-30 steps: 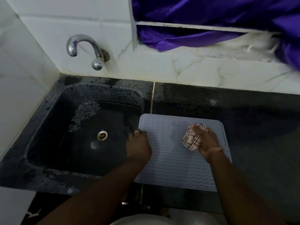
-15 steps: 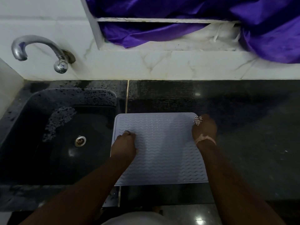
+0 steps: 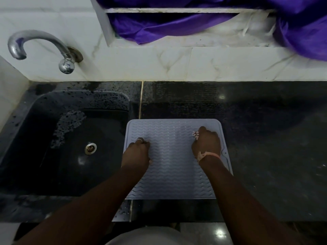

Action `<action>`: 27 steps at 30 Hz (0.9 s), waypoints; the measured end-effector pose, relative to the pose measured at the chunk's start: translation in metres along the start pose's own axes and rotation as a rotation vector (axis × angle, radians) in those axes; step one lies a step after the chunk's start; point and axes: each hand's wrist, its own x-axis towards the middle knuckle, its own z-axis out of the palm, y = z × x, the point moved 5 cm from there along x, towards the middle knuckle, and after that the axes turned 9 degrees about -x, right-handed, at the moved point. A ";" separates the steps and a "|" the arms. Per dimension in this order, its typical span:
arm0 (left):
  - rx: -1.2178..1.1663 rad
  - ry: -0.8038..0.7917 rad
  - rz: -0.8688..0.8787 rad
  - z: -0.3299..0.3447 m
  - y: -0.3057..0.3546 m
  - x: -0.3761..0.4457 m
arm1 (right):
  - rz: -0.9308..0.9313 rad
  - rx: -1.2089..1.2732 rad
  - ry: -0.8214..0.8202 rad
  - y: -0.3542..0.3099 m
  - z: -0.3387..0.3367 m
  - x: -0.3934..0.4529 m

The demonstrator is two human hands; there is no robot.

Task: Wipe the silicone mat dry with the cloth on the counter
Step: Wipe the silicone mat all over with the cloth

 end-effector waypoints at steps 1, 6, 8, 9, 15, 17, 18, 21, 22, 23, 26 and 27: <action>0.004 0.006 0.005 0.000 0.000 0.000 | -0.029 -0.007 -0.013 -0.006 0.002 0.001; 0.012 0.008 0.013 0.002 -0.001 0.002 | -0.161 0.005 -0.048 -0.033 0.006 0.000; 0.009 0.020 0.021 0.002 -0.001 0.002 | -0.199 0.044 -0.054 -0.042 0.009 -0.005; 0.001 0.025 0.023 0.002 -0.003 0.003 | -0.219 0.070 -0.056 -0.048 0.011 -0.008; -0.054 0.046 0.046 0.002 -0.009 0.002 | -0.283 0.174 -0.042 -0.067 0.017 -0.014; -0.066 0.063 0.057 0.001 -0.012 -0.001 | -0.311 0.161 -0.043 -0.069 0.017 -0.012; -0.052 0.072 0.062 0.002 -0.012 -0.003 | -0.331 0.140 -0.045 -0.069 0.018 -0.011; -0.075 0.146 -0.028 0.009 -0.020 -0.015 | -0.389 0.081 -0.048 -0.076 0.018 -0.010; -0.132 0.172 -0.104 0.012 -0.026 -0.018 | -0.412 0.058 -0.047 -0.080 0.018 -0.010; -0.199 0.175 -0.182 0.014 -0.032 -0.021 | -0.433 0.040 -0.042 -0.085 0.018 -0.009; -0.501 0.100 -0.339 0.021 -0.049 -0.021 | -0.474 0.023 -0.045 -0.099 0.018 -0.006; -0.580 0.083 -0.358 0.021 -0.052 -0.020 | -0.491 0.023 -0.057 -0.104 0.019 -0.004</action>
